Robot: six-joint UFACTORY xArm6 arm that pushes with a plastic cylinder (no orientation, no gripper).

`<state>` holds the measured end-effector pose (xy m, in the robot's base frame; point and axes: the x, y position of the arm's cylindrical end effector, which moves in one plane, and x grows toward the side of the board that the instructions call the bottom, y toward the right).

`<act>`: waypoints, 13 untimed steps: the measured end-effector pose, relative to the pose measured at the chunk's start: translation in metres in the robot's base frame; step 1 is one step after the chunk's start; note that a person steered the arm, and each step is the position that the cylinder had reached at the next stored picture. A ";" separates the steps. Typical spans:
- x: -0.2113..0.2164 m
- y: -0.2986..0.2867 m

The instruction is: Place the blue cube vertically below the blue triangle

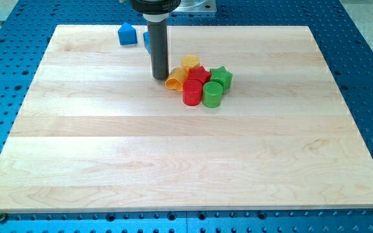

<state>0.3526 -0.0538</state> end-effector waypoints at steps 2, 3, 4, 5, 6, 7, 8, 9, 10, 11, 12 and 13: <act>-0.079 0.035; -0.093 -0.010; -0.096 -0.059; -0.128 -0.038; -0.159 -0.037; -0.153 -0.108; -0.153 -0.134; -0.160 -0.122; -0.119 -0.070; -0.077 -0.078; -0.049 -0.095; -0.018 -0.127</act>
<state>0.3342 -0.1808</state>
